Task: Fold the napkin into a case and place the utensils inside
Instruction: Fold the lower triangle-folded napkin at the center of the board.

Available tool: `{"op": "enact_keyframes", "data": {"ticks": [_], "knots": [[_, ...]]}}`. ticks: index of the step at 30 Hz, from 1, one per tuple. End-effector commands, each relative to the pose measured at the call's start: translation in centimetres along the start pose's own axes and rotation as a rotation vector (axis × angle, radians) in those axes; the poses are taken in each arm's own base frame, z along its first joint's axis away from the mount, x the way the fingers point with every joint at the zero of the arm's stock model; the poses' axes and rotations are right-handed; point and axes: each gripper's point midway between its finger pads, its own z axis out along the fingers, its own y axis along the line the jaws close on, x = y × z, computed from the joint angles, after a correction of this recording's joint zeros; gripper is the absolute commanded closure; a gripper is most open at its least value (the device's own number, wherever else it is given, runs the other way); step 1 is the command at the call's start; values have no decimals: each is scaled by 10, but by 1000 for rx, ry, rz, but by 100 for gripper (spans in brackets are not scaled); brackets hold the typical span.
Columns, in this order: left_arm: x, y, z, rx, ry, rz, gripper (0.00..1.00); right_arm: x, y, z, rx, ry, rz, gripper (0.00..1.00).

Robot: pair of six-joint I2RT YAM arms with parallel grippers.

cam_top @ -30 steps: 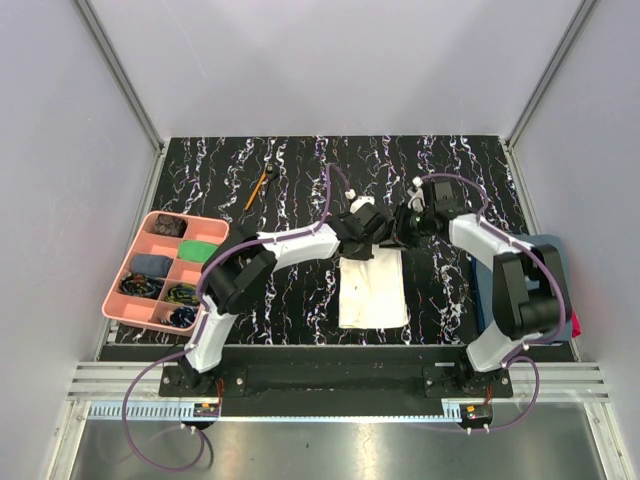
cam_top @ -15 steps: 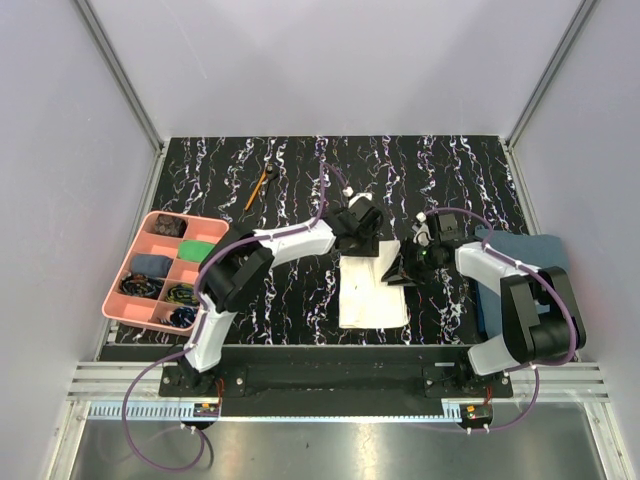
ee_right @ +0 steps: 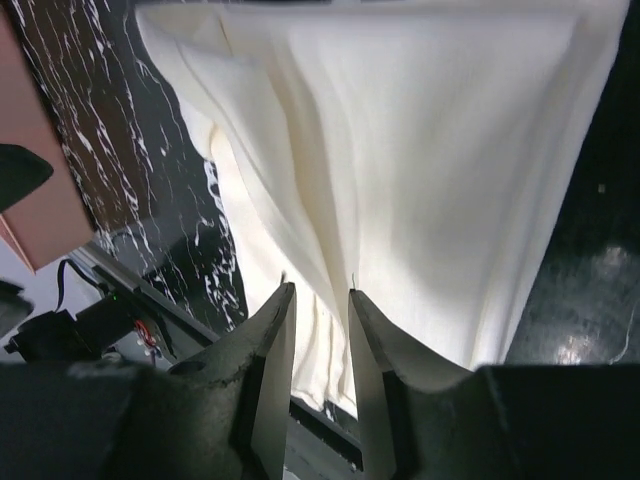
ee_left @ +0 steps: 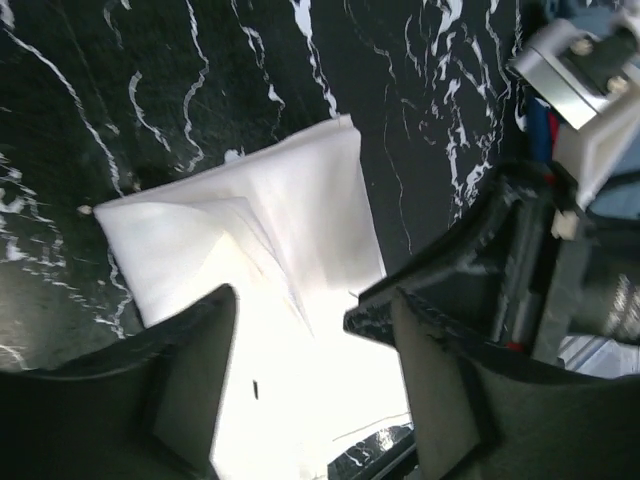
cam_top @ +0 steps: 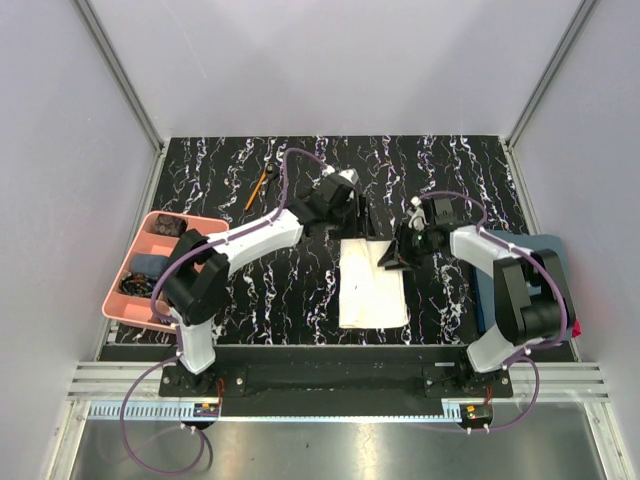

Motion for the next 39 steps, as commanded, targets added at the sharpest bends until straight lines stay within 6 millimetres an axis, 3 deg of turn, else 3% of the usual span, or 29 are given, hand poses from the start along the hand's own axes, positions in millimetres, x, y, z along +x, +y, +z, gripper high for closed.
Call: {"op": "enact_keyframes", "data": {"ticks": [1, 4, 7, 10, 13, 18, 22, 39], "knots": [[-20, 13, -22, 2, -59, 10, 51, -33, 13, 5, -15, -36, -46, 65], [-17, 35, -14, -44, -39, -4, 70, -52, 22, 7, -32, -55, -49, 66], [-16, 53, -3, -62, -17, -28, 79, -58, 38, 10, -99, -40, -64, 62], [-14, 59, 10, -51, -3, -43, 81, -59, 39, 17, -101, -39, -79, 49], [-17, 51, 18, -12, 2, -55, 83, -56, 38, 27, -99, -15, -88, 47], [-10, 55, 32, -11, 19, -86, 85, -53, 39, 40, -50, -12, -134, 47], [-3, 53, 41, 9, 47, -100, 86, -57, 26, 46, 43, -35, -151, 47], [17, 47, 51, 23, 86, -110, 87, -88, 4, 51, 209, -102, -199, 64]]}}
